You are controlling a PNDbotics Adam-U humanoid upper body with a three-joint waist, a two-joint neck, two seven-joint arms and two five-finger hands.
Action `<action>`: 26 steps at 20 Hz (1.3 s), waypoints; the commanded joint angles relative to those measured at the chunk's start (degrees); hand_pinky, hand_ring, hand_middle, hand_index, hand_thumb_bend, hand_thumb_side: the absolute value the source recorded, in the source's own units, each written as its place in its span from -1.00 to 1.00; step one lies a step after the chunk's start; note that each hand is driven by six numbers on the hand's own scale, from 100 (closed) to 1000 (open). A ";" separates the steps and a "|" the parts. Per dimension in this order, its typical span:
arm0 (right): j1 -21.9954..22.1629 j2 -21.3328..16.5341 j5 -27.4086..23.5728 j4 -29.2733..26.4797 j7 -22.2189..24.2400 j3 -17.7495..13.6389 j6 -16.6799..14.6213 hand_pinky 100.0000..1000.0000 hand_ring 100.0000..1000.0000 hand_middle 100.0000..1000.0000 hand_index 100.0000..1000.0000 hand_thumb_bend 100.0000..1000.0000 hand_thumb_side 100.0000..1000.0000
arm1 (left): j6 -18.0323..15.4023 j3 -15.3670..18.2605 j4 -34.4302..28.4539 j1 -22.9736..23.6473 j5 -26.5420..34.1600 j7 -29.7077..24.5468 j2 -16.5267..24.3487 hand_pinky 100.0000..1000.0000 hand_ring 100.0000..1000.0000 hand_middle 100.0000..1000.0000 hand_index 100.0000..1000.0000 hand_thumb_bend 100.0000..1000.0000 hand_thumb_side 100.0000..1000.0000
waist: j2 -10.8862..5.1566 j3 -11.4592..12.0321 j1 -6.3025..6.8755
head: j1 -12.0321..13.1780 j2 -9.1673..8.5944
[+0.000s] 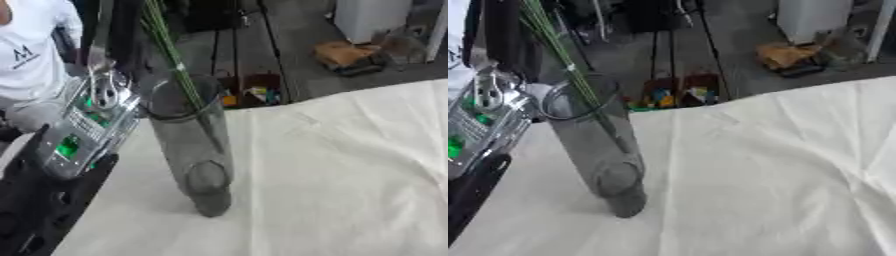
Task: Arrange flowers into the vase.
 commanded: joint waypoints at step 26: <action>0.44 -0.62 0.50 -1.05 -1.04 -0.68 0.56 0.12 0.39 0.15 0.42 -1.00 1.00 | 2.40 -0.32 -3.20 1.77 -8.25 -15.75 6.49 0.12 0.04 0.41 0.30 -1.00 0.37 | -2.59 1.17 -0.92 | -1.08 -0.25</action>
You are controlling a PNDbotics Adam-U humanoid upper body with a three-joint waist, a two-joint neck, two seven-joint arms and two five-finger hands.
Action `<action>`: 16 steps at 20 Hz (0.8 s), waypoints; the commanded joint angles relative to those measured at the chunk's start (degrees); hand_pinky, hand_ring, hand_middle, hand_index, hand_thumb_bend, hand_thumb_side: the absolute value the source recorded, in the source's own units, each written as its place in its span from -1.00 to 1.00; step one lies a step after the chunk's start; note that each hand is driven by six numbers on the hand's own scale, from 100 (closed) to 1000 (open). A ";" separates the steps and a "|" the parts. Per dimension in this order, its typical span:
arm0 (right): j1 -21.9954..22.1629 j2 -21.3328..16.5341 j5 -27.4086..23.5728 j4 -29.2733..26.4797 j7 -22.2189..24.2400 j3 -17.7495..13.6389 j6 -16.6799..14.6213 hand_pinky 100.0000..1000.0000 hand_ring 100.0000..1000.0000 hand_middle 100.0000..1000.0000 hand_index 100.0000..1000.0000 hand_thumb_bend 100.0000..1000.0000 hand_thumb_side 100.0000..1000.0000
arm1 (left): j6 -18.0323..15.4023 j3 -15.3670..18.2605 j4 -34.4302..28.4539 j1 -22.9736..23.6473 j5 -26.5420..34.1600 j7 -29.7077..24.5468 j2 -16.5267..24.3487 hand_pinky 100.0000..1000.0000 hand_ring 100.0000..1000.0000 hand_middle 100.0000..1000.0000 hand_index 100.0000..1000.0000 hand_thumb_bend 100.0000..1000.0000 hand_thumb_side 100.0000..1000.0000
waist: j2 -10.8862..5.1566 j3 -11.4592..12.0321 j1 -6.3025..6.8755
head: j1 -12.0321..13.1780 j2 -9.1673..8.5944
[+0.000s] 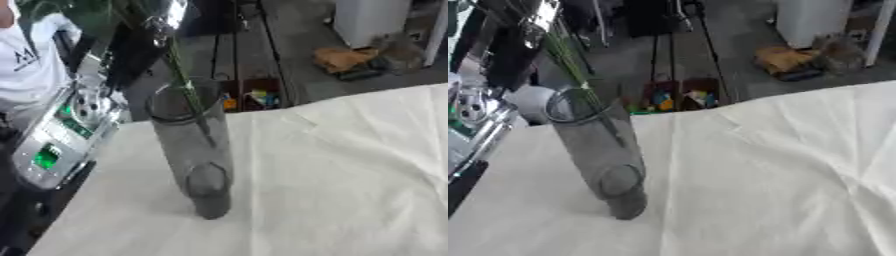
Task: Arrange flowers into the vase.
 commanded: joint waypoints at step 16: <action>0.10 -0.73 0.52 -1.05 -0.89 -0.41 0.37 0.12 0.39 0.15 0.42 -1.00 1.00 | 3.47 1.03 -0.41 0.07 0.28 -9.56 3.23 0.31 0.16 0.59 0.54 -1.00 0.77 | -2.13 0.50 -0.74 | -0.30 -0.20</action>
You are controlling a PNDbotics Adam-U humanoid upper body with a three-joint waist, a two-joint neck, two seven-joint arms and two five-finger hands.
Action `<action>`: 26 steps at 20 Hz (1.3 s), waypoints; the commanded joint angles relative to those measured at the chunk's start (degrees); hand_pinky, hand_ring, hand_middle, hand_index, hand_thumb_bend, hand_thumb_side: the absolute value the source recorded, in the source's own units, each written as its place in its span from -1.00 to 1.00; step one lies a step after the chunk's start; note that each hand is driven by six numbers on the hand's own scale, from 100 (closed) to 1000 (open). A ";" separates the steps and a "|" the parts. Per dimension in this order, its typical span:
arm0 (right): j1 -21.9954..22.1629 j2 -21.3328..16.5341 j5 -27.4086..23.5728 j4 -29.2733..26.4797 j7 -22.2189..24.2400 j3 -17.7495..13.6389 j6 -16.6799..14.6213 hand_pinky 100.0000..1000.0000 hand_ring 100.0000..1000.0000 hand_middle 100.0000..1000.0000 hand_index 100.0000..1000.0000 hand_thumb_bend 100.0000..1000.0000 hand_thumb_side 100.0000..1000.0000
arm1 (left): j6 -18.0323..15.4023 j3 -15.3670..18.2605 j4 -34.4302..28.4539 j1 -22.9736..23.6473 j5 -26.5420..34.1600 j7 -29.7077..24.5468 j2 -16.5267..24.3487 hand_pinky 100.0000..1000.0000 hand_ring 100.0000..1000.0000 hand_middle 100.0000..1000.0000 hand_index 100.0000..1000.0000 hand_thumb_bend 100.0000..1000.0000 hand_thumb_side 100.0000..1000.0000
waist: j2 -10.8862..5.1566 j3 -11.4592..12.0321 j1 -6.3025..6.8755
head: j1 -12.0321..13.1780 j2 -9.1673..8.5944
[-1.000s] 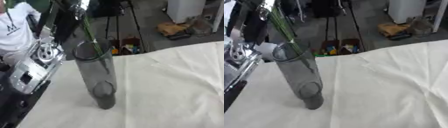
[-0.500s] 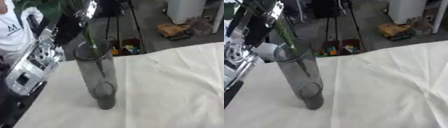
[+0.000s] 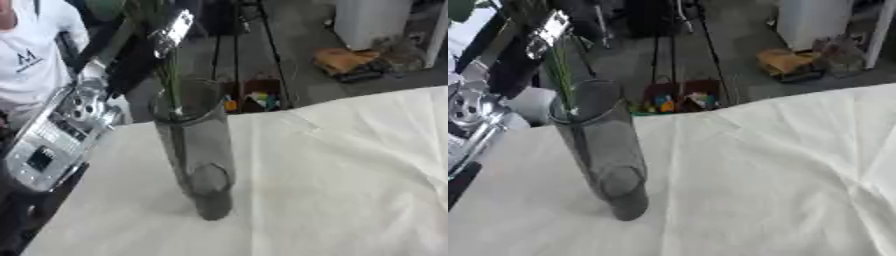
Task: Arrange flowers into the vase.
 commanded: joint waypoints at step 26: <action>-0.28 -0.82 0.20 -1.05 -0.47 -0.29 0.34 0.12 0.38 0.14 0.41 -1.00 1.00 | -5.59 -1.13 -1.20 2.28 -7.96 -7.03 5.78 0.92 0.74 1.00 1.00 -1.00 0.92 | -2.07 0.18 -0.56 | -0.69 -0.89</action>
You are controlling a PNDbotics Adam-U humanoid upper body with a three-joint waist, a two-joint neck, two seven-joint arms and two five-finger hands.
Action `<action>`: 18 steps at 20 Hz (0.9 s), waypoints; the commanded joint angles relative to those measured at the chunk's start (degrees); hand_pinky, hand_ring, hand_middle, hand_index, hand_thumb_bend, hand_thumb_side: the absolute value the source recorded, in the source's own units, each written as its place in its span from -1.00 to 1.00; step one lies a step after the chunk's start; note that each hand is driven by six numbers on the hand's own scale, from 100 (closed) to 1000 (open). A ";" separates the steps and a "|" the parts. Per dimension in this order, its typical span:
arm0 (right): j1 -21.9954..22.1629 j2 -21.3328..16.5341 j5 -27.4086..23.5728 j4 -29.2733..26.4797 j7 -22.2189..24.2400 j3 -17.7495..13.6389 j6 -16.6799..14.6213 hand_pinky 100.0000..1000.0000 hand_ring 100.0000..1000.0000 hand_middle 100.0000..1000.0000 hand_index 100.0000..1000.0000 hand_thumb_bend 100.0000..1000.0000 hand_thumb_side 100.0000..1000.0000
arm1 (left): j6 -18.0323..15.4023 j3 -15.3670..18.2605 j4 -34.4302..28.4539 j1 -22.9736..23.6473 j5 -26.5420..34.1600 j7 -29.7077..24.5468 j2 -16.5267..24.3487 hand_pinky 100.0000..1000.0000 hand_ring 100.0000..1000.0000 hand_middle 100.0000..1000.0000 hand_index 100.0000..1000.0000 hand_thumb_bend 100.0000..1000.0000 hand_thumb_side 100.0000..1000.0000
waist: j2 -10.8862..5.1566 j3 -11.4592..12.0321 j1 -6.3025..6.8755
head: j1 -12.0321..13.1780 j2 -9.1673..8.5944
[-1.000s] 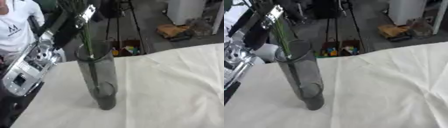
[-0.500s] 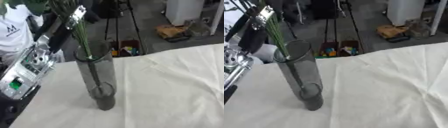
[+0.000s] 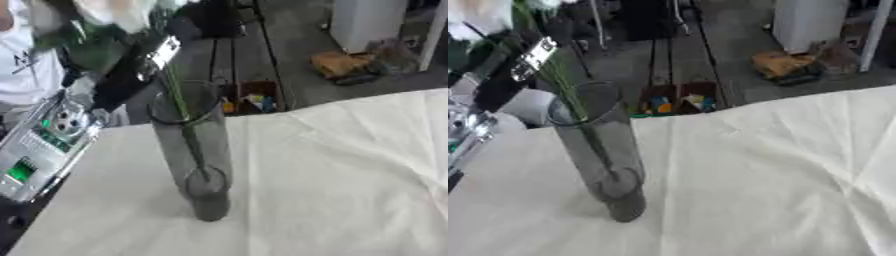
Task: Arrange flowers into the vase.
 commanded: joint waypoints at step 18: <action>-0.01 -0.84 0.49 -1.05 -0.07 -0.17 0.70 0.12 0.38 0.14 0.42 -1.00 1.00 | -1.28 2.89 1.67 -1.28 -5.76 -19.95 2.22 1.00 0.94 1.00 1.00 -1.00 1.00 | -2.03 0.17 -0.03 | -0.08 -0.68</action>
